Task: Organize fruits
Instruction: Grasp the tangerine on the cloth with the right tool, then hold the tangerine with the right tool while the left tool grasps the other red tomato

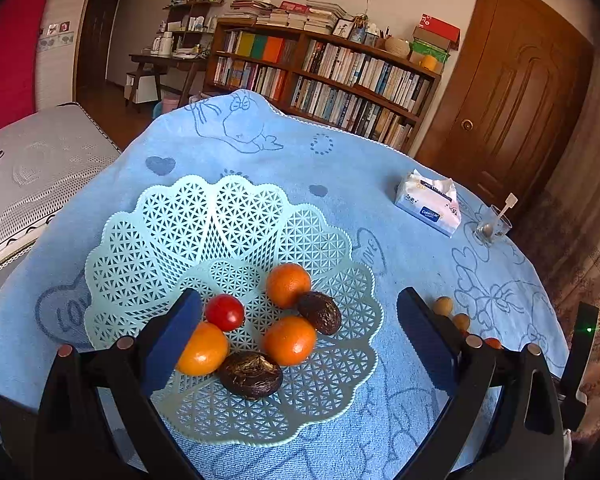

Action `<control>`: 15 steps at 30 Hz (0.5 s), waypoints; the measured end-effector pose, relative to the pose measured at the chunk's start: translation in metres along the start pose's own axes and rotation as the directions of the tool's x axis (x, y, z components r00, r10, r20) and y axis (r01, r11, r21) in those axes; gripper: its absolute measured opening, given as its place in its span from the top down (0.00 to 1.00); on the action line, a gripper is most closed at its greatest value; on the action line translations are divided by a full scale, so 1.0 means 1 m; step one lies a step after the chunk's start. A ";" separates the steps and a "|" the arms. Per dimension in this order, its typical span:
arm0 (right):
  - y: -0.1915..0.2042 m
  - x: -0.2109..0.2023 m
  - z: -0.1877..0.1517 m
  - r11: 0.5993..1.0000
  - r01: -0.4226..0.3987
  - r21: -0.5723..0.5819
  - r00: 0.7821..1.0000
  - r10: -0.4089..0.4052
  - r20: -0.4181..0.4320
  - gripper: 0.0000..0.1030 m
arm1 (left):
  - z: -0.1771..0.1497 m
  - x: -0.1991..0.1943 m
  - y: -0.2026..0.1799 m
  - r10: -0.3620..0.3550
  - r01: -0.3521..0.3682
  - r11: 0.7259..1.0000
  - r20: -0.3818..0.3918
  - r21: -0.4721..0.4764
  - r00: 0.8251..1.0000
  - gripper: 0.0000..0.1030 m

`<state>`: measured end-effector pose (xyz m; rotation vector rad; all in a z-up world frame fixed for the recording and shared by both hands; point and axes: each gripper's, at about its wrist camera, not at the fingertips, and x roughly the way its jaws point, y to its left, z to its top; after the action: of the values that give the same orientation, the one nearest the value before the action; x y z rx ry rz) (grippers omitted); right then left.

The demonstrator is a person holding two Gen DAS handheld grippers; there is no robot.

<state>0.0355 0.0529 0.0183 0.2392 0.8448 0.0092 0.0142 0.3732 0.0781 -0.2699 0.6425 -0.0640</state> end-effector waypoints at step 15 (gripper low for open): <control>-0.018 -0.021 0.000 0.999 0.019 -0.026 0.999 -0.018 0.041 0.62 | -0.017 0.006 -0.032 -0.016 0.019 0.997 -0.035 0.078 0.999 0.04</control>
<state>0.0201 0.0335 0.0307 0.2059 0.8060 -0.0015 0.0096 0.3376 0.0702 -0.1994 0.6705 -0.1102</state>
